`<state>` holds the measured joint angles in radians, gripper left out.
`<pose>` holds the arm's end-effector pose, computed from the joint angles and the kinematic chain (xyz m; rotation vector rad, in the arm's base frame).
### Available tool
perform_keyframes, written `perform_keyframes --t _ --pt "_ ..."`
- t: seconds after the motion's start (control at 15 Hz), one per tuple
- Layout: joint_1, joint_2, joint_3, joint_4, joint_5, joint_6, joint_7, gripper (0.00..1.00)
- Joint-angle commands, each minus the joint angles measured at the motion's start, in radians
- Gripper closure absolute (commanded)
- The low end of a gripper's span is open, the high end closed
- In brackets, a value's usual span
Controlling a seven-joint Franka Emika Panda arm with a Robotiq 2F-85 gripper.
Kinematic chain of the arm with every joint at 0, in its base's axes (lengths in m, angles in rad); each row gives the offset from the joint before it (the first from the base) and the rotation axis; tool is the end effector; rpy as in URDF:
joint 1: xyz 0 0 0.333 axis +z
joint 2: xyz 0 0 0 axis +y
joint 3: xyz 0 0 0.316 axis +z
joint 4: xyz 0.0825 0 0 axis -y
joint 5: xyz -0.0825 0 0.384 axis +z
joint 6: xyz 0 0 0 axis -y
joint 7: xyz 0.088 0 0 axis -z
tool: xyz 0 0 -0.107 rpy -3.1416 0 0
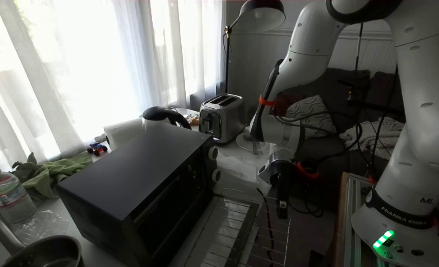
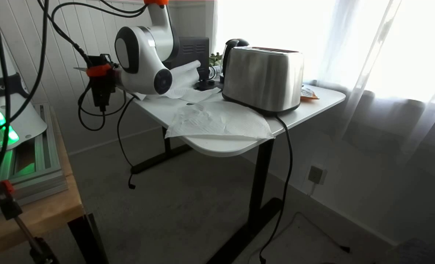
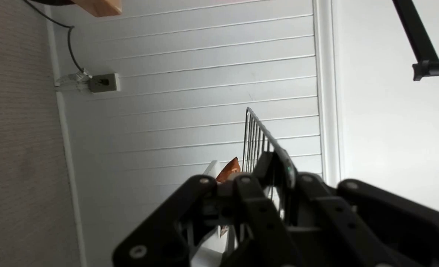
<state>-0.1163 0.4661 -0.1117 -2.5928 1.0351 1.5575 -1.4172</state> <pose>0.2933 0.0194 0.1078 -1.6446 -0.1769 0.3251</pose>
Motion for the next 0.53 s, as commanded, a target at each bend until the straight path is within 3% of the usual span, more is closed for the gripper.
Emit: perform_keyframes --t 0.0,0.47 --pt "-0.013 -0.037 0.003 -0.007 -0.027 -0.059 -0.013 0.98" --pt "0.002 -0.051 0.008 0.017 -0.01 -0.131 0.017 0.98"
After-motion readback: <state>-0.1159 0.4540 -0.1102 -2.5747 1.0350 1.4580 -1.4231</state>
